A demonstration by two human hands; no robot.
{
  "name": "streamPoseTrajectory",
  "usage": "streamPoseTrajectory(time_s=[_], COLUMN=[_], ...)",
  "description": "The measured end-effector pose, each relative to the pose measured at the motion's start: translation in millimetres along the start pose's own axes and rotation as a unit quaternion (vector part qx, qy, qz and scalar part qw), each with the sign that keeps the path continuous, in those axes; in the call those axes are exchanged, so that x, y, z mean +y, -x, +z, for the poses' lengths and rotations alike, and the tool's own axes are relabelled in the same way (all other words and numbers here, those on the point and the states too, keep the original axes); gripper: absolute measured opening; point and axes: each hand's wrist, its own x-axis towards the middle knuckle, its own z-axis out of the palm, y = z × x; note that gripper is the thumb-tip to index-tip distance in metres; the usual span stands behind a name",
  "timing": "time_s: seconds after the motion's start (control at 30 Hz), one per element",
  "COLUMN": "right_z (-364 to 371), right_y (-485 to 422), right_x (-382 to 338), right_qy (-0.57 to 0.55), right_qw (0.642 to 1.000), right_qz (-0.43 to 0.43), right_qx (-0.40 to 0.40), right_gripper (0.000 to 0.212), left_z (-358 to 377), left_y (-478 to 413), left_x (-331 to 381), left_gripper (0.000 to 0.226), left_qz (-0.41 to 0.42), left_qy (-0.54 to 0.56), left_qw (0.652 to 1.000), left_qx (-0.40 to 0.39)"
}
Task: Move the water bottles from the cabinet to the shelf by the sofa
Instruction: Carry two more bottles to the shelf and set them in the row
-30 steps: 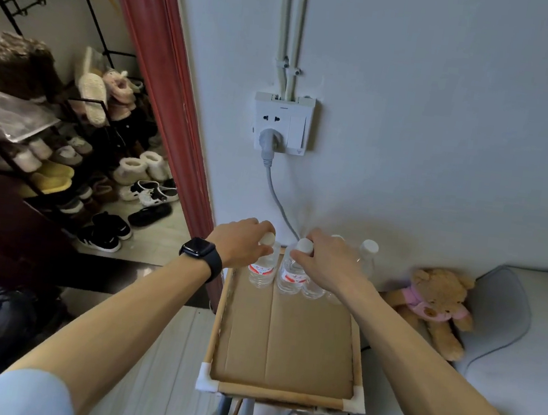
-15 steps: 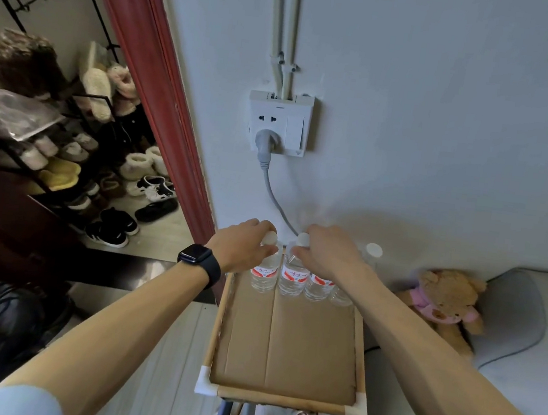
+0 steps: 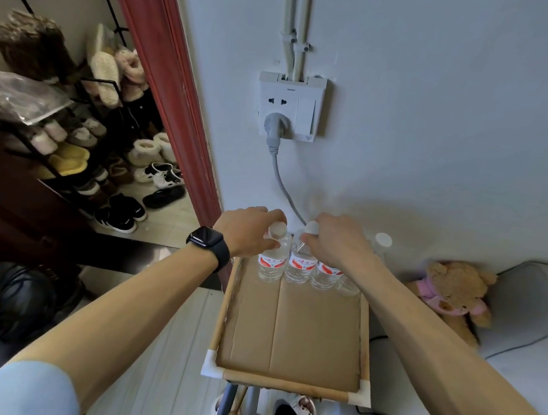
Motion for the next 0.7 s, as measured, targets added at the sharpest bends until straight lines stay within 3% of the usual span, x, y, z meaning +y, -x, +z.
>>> streamPoseTrajectory(time_s=[0.4,0.7], right_z=[7.3,3.3], right_y=[5.5,2.9], right_x=[-1.8,1.9], right_qy=[-0.015,-0.012], right_qw=[1.0,1.0], right_qz=[-0.007,-0.022], right_qx=[0.022,-0.004], right_gripper=[0.037,0.035], left_z=[-2.1,-1.7], left_y=[0.7,2.0], left_x=[1.6,4.9], left_gripper=[0.035,0.037], left_qz=[-0.005,-0.014], left_qy=[-0.002,-0.009], left_qw=[1.0,1.0], left_qx=[0.015,0.02])
